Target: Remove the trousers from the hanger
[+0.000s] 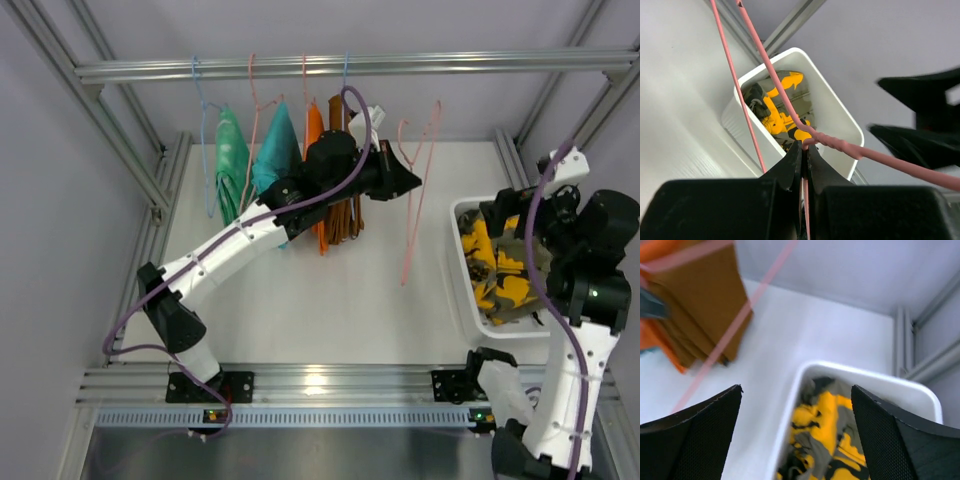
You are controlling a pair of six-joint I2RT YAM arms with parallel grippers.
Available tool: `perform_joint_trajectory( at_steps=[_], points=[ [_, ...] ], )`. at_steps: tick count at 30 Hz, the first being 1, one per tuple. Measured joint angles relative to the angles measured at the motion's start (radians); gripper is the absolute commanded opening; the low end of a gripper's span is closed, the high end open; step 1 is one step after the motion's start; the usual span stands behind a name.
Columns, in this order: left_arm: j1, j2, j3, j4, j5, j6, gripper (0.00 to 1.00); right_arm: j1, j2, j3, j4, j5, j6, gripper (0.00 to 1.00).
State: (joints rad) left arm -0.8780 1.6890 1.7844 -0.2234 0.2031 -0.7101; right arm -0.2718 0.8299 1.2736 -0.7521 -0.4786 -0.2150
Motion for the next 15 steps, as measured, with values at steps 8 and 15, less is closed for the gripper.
perform_joint_trajectory(
  at_steps=[8,15],
  points=[
    [-0.165,0.047,0.132,-0.143,-0.317,0.011,0.0,0.07,-0.107,0.018,0.026,-0.225,0.243,0.73],
    [-0.197,0.115,0.232,-0.182,-0.44,0.004,0.0,0.375,-0.036,-0.042,0.027,-0.139,0.312,0.73]
  ],
)
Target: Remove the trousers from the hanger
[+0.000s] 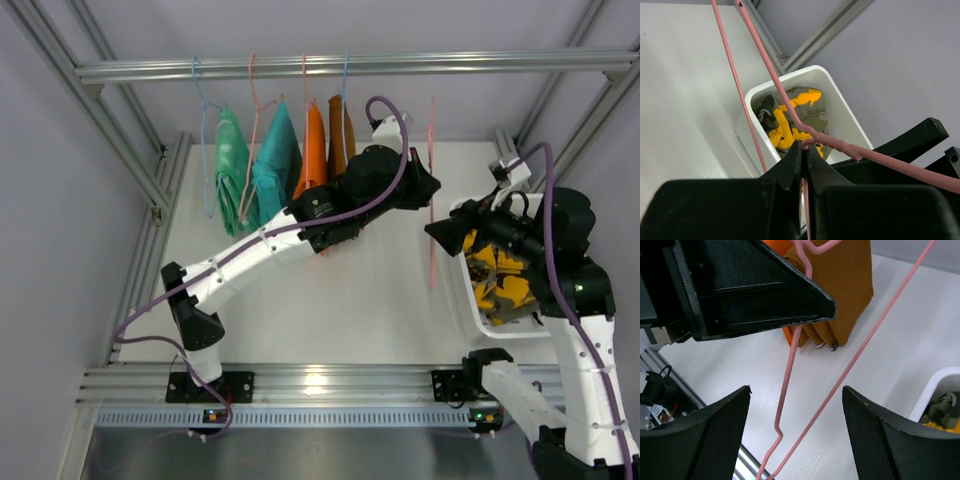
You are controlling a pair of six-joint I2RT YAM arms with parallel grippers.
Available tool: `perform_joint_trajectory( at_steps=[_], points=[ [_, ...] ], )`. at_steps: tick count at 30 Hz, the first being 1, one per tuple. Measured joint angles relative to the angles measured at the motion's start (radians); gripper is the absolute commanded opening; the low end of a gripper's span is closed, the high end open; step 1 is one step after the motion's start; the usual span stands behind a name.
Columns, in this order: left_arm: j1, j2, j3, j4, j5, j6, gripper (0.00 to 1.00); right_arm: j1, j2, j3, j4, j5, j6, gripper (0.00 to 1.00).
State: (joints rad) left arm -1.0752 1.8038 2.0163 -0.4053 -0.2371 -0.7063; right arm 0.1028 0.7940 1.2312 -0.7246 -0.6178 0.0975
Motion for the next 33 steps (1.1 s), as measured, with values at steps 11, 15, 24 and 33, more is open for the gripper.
perform_joint_trajectory(
  at_steps=[11,15,24,33],
  points=[
    [0.0,0.026,0.016,-0.016,-0.019,-0.027,0.0,0.068,0.065,-0.009,0.033,0.172,-0.008,0.4],
    [0.004,0.033,0.016,-0.011,-0.025,-0.033,0.0,0.085,0.082,-0.014,0.053,0.18,0.009,0.29],
    [0.007,0.041,0.016,0.003,-0.017,-0.056,0.0,0.092,0.092,-0.014,0.066,0.215,0.015,0.29],
    [0.007,0.055,0.016,0.022,0.008,-0.06,0.1,0.1,0.118,-0.014,0.095,0.206,0.006,0.0]
  ],
)
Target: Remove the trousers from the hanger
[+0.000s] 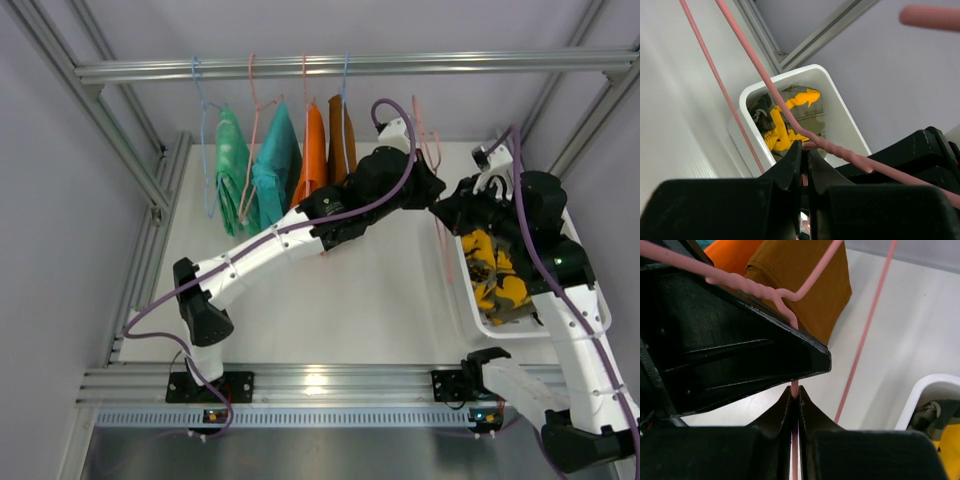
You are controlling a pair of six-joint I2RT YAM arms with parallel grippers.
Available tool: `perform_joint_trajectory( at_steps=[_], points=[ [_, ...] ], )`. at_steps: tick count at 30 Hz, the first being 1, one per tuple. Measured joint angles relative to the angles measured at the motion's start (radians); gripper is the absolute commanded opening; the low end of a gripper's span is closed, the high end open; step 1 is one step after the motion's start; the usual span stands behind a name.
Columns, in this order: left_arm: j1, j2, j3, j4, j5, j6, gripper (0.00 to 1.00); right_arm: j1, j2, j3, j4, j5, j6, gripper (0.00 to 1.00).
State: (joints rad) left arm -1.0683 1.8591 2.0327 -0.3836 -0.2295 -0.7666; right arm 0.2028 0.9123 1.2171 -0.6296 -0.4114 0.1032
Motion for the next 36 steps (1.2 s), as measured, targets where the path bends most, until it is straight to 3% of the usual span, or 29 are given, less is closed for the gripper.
perform_joint_trajectory(
  at_steps=[3,6,8,21,28,36],
  points=[
    [0.0,0.0,0.0,0.0,0.019,0.008,0.39,-0.002,-0.006,0.0,0.0,0.025,-0.008,0.0],
    [-0.007,-0.01,0.0,0.005,0.04,0.042,0.94,-0.02,-0.027,0.0,-0.016,0.069,-0.007,0.0],
    [-0.002,-0.026,-0.005,0.01,0.055,0.07,0.99,-0.036,-0.061,0.001,-0.021,0.078,0.004,0.0],
    [0.035,-0.27,-0.085,0.037,0.254,0.383,0.99,-0.243,-0.174,0.114,-0.171,0.073,0.076,0.0],
    [0.078,-0.358,-0.072,-0.053,0.385,0.562,0.99,-0.393,-0.07,0.301,-0.27,0.026,0.033,0.0],
    [0.3,-0.37,-0.069,-0.114,0.554,0.578,0.99,-0.509,0.179,0.51,-0.323,-0.097,-0.075,0.0]
  ],
)
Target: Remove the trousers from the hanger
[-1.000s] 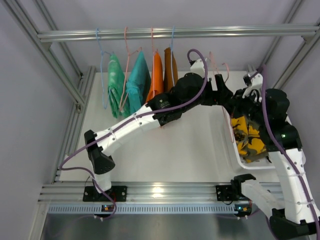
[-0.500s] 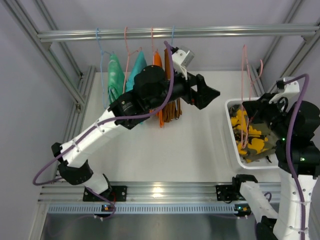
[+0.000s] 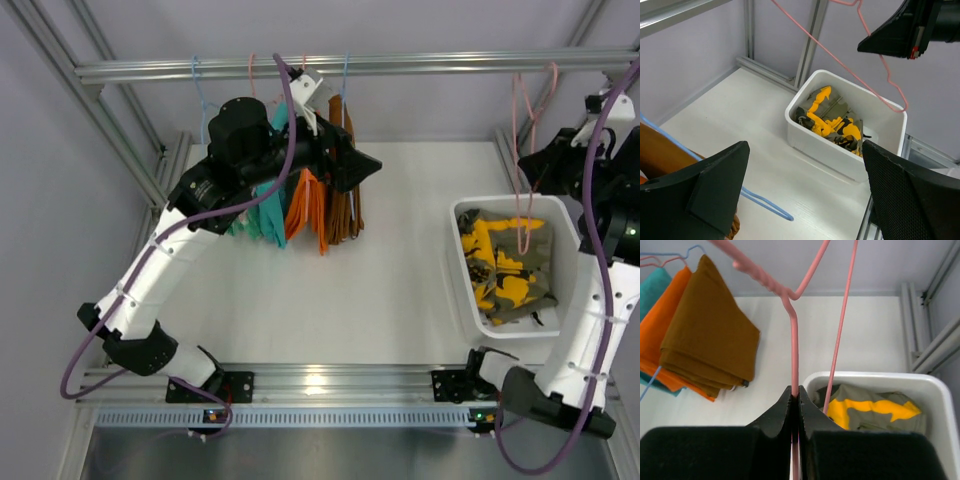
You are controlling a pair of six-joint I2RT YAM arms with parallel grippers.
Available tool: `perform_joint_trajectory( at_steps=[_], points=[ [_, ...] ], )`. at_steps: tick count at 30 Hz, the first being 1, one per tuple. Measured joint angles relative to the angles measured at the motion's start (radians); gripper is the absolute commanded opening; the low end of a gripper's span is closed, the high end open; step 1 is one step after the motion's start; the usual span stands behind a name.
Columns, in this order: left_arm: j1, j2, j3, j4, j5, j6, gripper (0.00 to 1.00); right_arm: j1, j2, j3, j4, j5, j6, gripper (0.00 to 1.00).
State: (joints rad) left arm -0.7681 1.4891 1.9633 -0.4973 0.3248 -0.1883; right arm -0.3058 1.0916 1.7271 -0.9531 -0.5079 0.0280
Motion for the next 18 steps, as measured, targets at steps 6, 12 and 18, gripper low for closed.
perform_joint_trajectory(
  at_steps=[6,12,18],
  points=[
    [0.079,-0.011,-0.004,-0.001,0.077,-0.027,0.99,-0.248,0.169,0.178,-0.026,-0.147,-0.039,0.0],
    [0.079,-0.036,-0.006,0.0,0.102,-0.037,0.99,-0.365,0.325,0.344,-0.047,-0.263,-0.054,0.0],
    [0.08,-0.041,-0.006,0.004,0.106,-0.053,0.99,-0.372,0.503,0.488,-0.087,-0.318,-0.055,0.0]
  ],
)
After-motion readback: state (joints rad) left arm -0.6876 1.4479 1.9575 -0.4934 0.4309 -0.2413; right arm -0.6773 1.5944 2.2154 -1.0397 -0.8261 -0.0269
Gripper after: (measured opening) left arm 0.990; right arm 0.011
